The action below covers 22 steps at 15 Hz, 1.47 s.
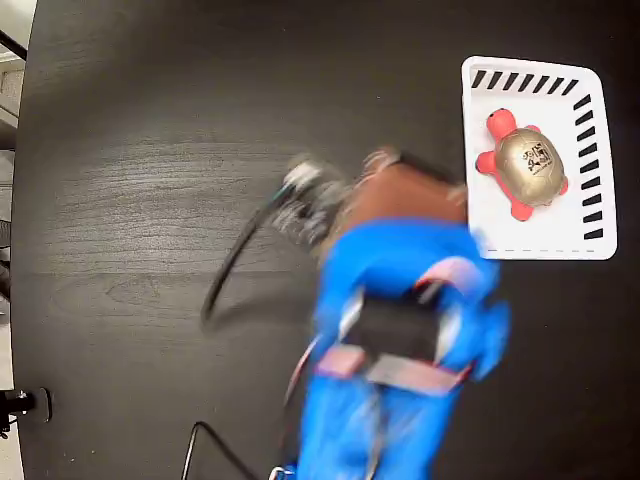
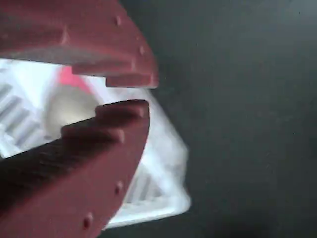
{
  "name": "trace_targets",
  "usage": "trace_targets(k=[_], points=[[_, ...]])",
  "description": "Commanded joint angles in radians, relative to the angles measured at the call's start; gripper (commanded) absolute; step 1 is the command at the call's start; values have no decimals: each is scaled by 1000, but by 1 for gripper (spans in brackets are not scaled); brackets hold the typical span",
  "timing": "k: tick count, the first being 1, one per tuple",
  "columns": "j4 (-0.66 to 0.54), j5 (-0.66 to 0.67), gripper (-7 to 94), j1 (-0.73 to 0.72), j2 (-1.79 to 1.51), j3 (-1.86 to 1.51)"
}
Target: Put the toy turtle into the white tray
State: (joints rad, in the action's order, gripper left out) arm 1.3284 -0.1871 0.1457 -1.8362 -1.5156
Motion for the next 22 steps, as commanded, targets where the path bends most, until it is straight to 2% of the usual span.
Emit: trace_targets(k=[1, 3, 6, 9, 13, 19, 22], points=[[-244, 23, 0, -86, -354, -469], [-416, 44, 0, -127, -595, -830], [-442, 57, 0, -140, -864, -1135], [-330, 49, 0, -156, -1143, -1293], [-189, 38, 0, -161, -1359, -1382], [6, 84, 0, -190, -1525, -1391], [51, 66, 0, -184, -1532, -1388]])
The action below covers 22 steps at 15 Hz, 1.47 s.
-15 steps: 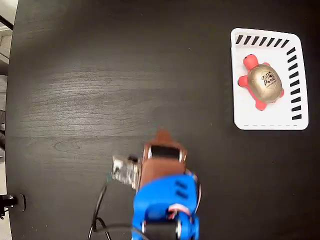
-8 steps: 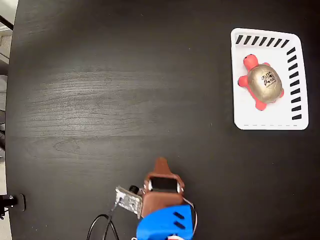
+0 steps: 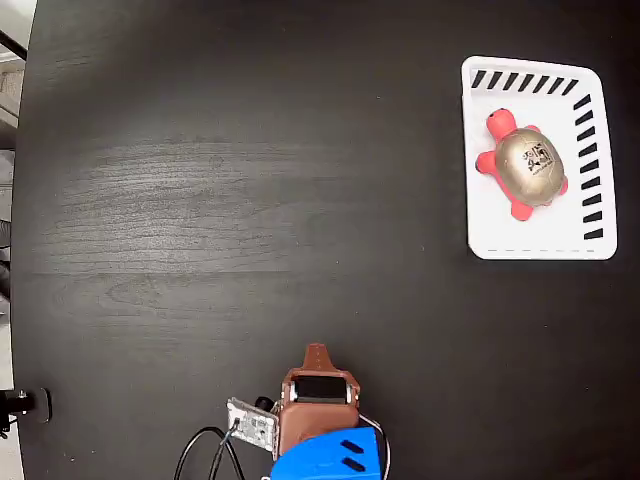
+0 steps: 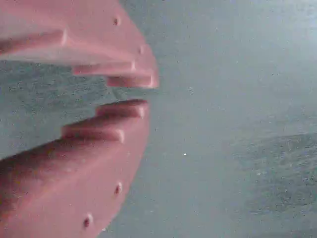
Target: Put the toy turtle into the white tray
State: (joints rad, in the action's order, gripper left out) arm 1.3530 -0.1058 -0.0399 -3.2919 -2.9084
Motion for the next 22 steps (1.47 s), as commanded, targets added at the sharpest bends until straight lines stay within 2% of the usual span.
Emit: trace_targets(k=[1, 6, 22], points=[[28, -8, 0, -6, -77, 5], [28, 29, 0, -35, -77, 5], [28, 29, 0, -37, -77, 5]])
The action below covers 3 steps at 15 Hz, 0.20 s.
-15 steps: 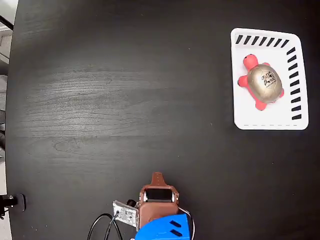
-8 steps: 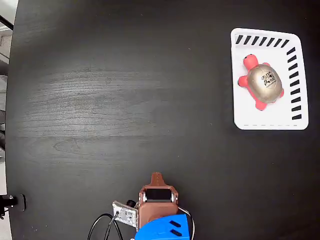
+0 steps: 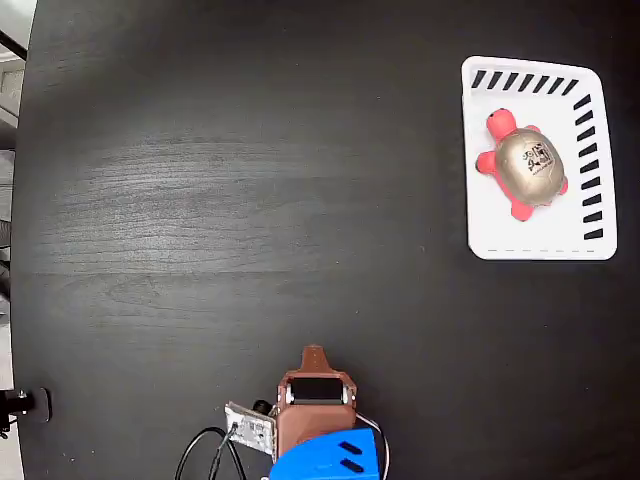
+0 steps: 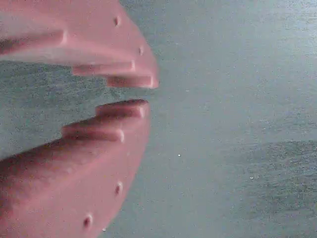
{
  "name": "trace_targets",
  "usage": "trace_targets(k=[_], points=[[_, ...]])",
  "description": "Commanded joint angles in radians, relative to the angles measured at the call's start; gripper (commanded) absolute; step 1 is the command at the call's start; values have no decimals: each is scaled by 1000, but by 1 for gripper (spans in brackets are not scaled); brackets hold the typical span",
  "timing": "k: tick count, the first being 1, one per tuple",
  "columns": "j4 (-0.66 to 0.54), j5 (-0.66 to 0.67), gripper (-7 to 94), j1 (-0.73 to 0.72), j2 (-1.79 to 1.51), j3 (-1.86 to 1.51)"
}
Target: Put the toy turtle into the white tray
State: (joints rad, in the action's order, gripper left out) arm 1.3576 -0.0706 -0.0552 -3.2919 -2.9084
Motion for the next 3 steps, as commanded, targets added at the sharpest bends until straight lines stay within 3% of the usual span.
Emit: trace_targets(k=[1, 3], points=[[23, -6, 0, -21, -77, 5], [23, -6, 0, -21, -77, 5]])
